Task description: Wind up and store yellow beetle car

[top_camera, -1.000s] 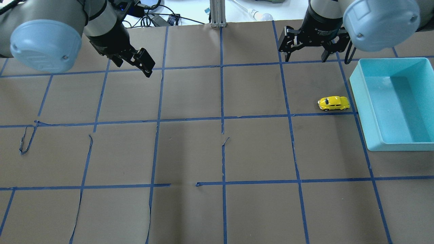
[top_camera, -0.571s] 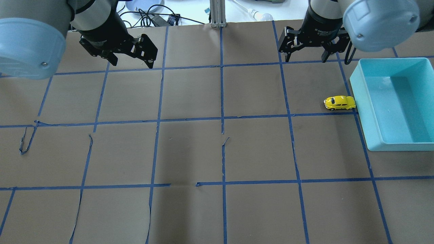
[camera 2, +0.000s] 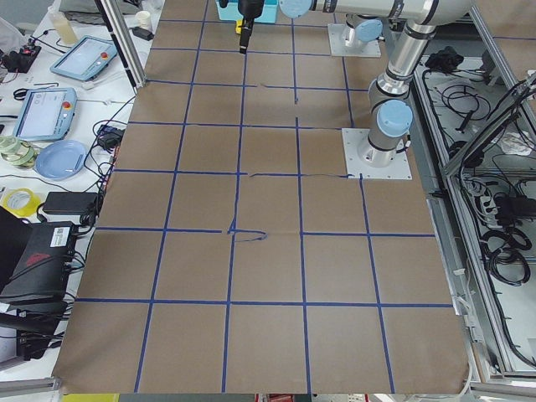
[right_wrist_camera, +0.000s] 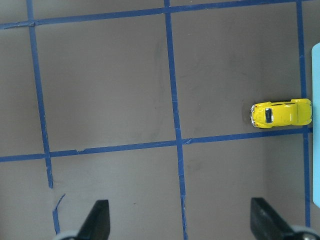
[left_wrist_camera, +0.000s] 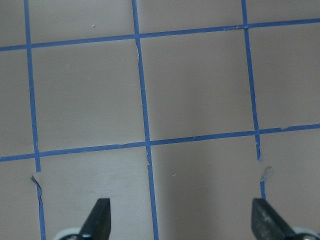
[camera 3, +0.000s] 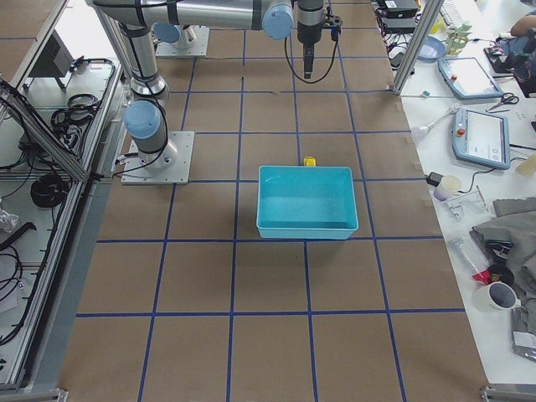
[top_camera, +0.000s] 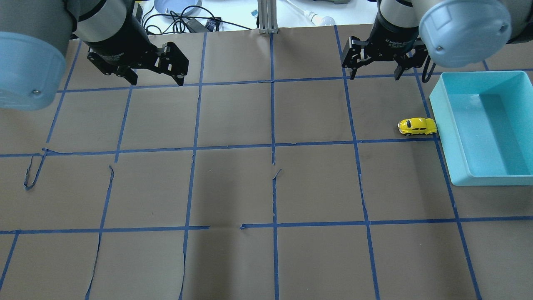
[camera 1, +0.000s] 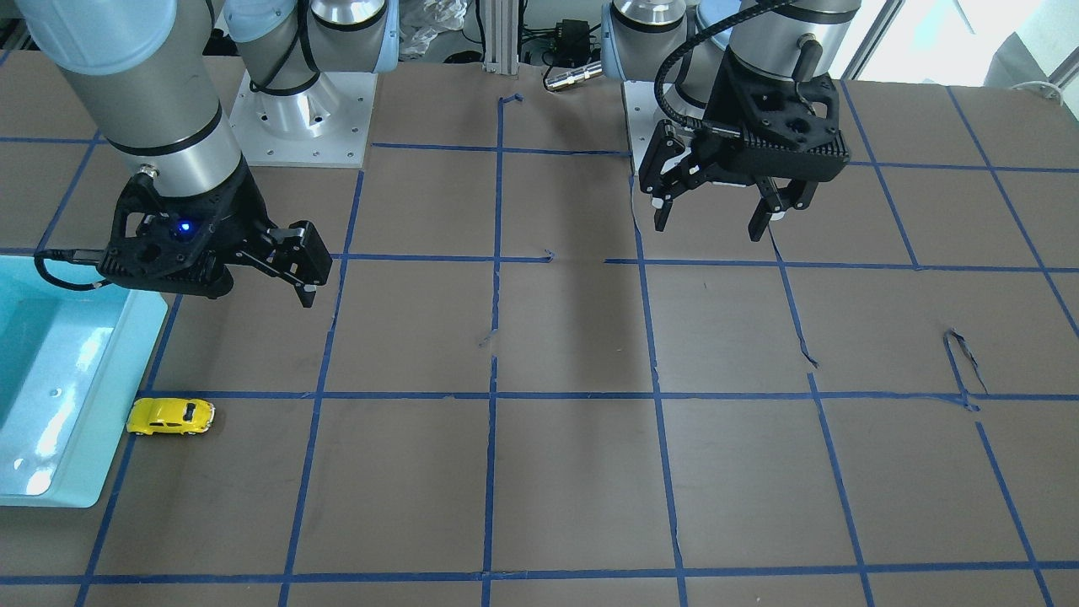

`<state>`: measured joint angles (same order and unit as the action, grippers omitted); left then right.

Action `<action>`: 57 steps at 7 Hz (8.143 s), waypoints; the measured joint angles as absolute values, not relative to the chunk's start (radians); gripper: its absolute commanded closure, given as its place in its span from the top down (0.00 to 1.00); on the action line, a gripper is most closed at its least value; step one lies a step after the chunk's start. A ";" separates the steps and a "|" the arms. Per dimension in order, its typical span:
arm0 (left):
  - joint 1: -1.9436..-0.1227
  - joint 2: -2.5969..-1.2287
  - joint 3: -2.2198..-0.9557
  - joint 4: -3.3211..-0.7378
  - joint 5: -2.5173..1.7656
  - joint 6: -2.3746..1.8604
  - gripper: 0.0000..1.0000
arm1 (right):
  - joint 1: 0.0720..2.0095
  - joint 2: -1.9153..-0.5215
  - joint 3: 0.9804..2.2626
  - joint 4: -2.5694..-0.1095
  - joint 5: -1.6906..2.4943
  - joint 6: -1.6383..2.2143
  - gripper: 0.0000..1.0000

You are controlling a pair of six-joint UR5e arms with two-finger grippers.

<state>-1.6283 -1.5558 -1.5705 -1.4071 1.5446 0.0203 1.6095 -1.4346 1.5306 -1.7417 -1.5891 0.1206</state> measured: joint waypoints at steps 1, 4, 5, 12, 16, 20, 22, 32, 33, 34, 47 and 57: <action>-1.627 -1.554 -1.573 -1.407 1.545 0.021 1.00 | 1.610 -1.435 1.536 -1.745 -1.589 0.121 1.00; -1.625 -1.552 -1.574 -1.407 1.546 0.023 1.00 | 1.616 -1.436 1.537 -1.746 -1.589 0.120 1.00; -1.625 -1.552 -1.574 -1.407 1.546 0.023 1.00 | 1.619 -1.435 1.538 -1.746 -1.589 0.119 1.00; -1.624 -1.552 -1.574 -1.407 1.546 0.023 1.00 | 1.495 -1.405 1.645 -1.801 -1.589 -0.252 1.00; -1.622 -1.552 -1.574 -1.407 1.546 0.026 1.00 | 1.207 -1.363 1.889 -2.080 -1.500 -1.059 1.00; -1.621 -1.548 -1.575 -1.407 1.545 0.028 1.00 | 1.180 -1.225 1.912 -2.363 -1.456 -1.572 1.00; -1.620 -1.548 -1.575 -1.407 1.545 0.028 1.00 | 1.190 -1.196 1.910 -2.402 -1.454 -1.618 0.90; -1.617 -1.546 -1.575 -1.408 1.547 0.034 1.00 | 1.343 -1.210 1.674 -2.127 -1.535 -1.651 0.00; -1.617 -1.547 -1.575 -1.408 1.548 0.034 1.00 | 1.335 -1.231 1.563 -1.983 -1.561 -1.672 0.00; -1.617 -1.547 -1.575 -1.408 1.548 0.034 1.00 | 1.290 -1.240 1.493 -1.899 -1.579 -1.689 0.00; -1.618 -1.546 -1.573 -1.407 1.541 0.034 1.00 | 0.927 -1.175 1.855 -2.303 -1.528 -2.041 1.00; -1.616 -1.546 -1.567 -1.405 1.536 0.035 1.00 | 1.035 -1.556 1.440 -1.471 -1.534 -1.285 1.00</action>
